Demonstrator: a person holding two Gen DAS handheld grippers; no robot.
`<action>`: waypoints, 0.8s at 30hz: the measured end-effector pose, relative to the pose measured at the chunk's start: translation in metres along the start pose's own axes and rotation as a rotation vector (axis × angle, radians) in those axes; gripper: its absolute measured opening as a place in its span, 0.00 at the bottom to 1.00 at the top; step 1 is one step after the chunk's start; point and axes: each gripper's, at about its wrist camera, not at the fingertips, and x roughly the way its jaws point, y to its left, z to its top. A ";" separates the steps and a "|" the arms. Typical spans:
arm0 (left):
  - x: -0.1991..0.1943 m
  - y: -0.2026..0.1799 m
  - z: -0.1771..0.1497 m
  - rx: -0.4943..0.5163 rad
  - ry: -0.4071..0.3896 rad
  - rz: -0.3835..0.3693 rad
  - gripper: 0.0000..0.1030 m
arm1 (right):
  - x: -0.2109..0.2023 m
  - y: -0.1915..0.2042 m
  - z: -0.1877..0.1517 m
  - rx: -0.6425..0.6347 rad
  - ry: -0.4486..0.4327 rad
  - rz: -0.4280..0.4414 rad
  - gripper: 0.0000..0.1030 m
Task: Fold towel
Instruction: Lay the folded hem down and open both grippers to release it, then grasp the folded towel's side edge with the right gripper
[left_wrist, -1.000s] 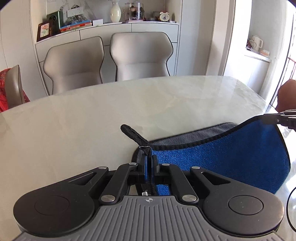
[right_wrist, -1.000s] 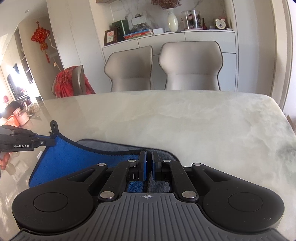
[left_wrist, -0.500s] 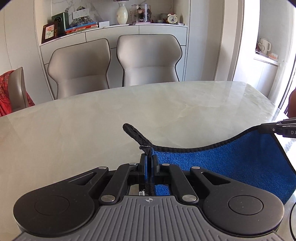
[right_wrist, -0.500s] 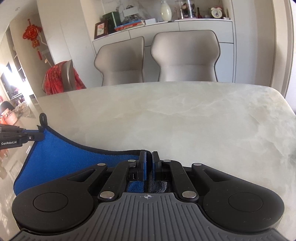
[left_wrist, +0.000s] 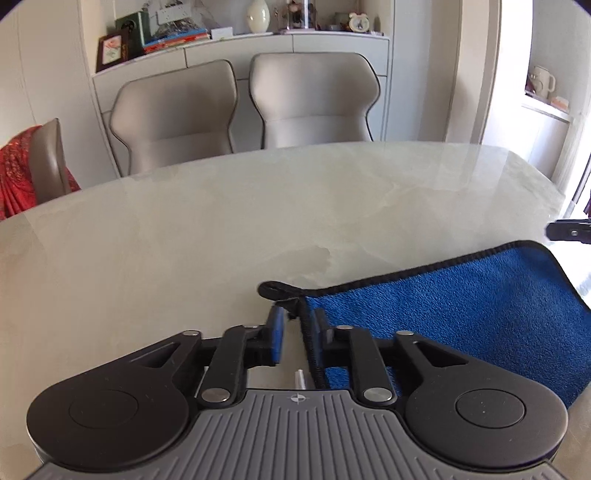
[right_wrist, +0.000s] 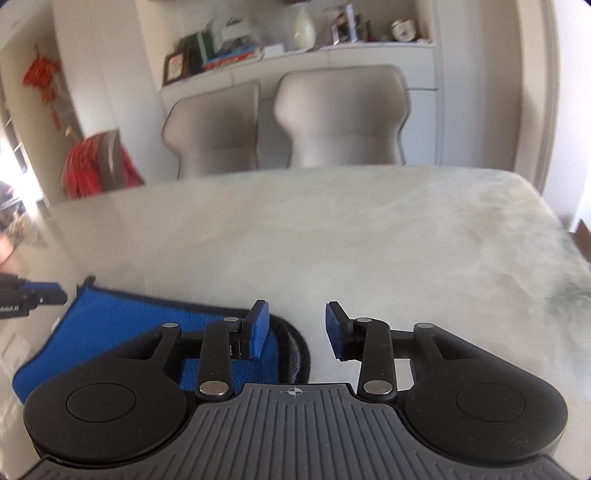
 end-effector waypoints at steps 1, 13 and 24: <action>-0.007 0.000 -0.001 -0.003 -0.009 0.000 0.35 | -0.006 0.004 -0.002 0.000 0.005 0.016 0.34; -0.036 -0.073 -0.049 0.037 0.063 -0.214 0.42 | -0.025 0.079 -0.057 -0.028 0.139 0.200 0.34; -0.035 -0.045 -0.070 -0.040 0.130 -0.156 0.42 | -0.040 0.031 -0.074 0.102 0.138 0.132 0.34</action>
